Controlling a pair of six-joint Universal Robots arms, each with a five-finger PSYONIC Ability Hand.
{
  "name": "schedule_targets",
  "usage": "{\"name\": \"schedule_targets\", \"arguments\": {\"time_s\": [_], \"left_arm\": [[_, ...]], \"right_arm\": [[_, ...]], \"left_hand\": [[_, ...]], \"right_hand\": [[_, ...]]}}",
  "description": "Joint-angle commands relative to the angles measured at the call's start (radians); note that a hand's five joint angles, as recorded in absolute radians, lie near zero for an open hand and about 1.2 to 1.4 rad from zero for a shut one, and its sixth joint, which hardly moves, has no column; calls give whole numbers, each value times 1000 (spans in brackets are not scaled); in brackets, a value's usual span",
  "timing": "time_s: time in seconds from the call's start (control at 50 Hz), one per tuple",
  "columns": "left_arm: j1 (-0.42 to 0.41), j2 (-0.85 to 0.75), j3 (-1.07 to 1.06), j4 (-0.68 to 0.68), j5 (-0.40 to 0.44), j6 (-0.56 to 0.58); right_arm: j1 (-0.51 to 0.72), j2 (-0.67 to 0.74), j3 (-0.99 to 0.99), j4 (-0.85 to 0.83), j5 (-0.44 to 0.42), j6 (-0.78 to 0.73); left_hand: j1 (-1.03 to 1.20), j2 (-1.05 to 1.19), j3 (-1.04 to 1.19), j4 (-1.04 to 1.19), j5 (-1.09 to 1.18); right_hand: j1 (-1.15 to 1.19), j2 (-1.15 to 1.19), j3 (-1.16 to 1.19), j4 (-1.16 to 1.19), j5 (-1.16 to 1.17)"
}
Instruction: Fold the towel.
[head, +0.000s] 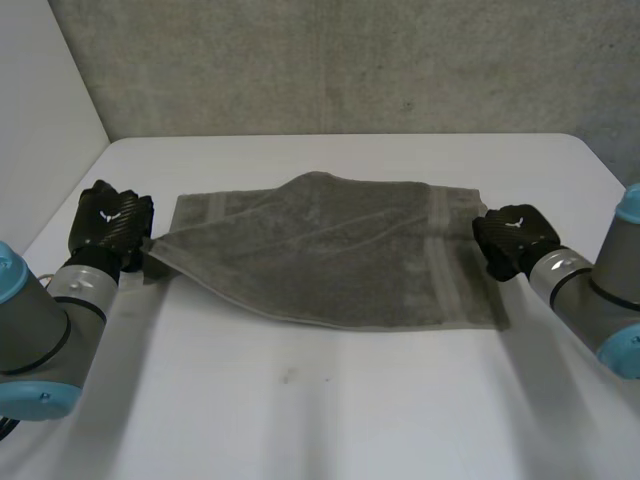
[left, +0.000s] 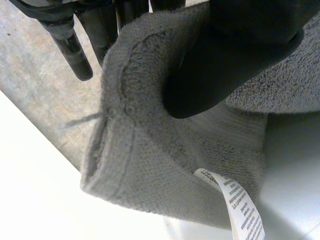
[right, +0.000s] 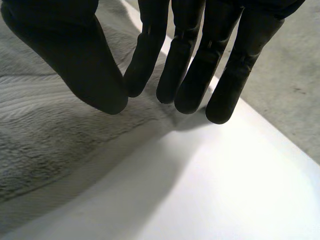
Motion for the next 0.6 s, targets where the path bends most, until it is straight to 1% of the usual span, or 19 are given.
{"name": "schedule_targets", "arguments": {"time_s": [0.02, 0.04, 0.06, 0.08, 0.1, 0.12, 0.14, 0.16, 0.18, 0.22, 0.28, 0.32, 0.34, 0.38, 0.48, 0.6], "left_arm": [[-5, 1, -1, -1, -2, 0], [-5, 1, -1, -1, -2, 0], [-8, 1, -1, -1, -2, 0], [-10, 1, -1, -1, -3, 0], [-10, 1, -1, -1, -3, 0], [-11, 1, -2, -2, -3, 0], [-11, 1, -2, -2, -3, 0], [-11, 1, -5, -2, -3, 0], [-11, 2, -11, -2, -2, 0], [-13, 4, -16, -2, 0, 2], [-13, 5, -17, -2, 1, 2], [-13, 5, -17, -2, 1, 2], [-14, 5, -19, -2, 1, 2], [-14, 5, -18, -2, 1, 3], [-13, 7, -17, -2, 1, 3], [-14, 7, -21, -2, 1, 3]], "right_arm": [[-28, -19, 17, 18, -9, 4], [-25, -8, 20, 18, -9, 6], [-23, 5, 20, 18, -9, 6], [-23, 6, 20, 18, -9, 6], [-22, 13, 20, 19, -8, 6], [-22, 13, 20, 19, -8, 6], [-22, 15, 22, 22, -6, 7], [-22, 12, 22, 34, -6, 7], [-22, 12, 22, 34, -6, 7], [-25, -2, 26, 89, -6, 7], [-28, -14, 29, 125, -11, 7], [-32, -37, 44, 188, -22, 6], [-32, -37, 45, 188, -22, 6], [-41, -50, 67, 214, -48, -2], [-48, -53, 83, 214, -83, -5], [-49, -36, 77, 194, -88, -7]], "left_hand": [[203, 178, 181, 1172, 188], [203, 178, 181, 1172, 188], [203, 178, 181, 1172, 188], [203, 178, 181, 1172, 188], [203, 178, 181, 1172, 188], [203, 178, 181, 1172, 188], [203, 178, 181, 1172, 188], [203, 178, 181, 1172, 188], [203, 178, 181, 1172, 188], [203, 178, 181, 1172, 188], [203, 178, 181, 1172, 188], [203, 178, 181, 1172, 188], [203, 178, 181, 1172, 188], [203, 178, 181, 1172, 188], [203, 178, 181, 1172, 188], [203, 178, 181, 1172, 188]], "right_hand": [[397, 227, 214, 207, 407], [322, 152, 140, 133, 333], [95, -75, -88, -95, 106], [93, -78, -90, -97, 103], [-114, -284, -296, -303, -103], [-116, -286, -298, -305, -105], [-293, -463, -476, -483, -283], [-397, -567, -579, -586, -386], [-398, -568, -580, -587, -387], [-404, -574, -586, -593, -393], [-404, -574, -586, -593, -393], [-404, -574, -586, -593, -393], [-404, -574, -586, -593, -393], [-395, -565, -577, -584, -384], [-374, -545, -557, -564, -364], [-336, -506, -519, -526, -326]]}}
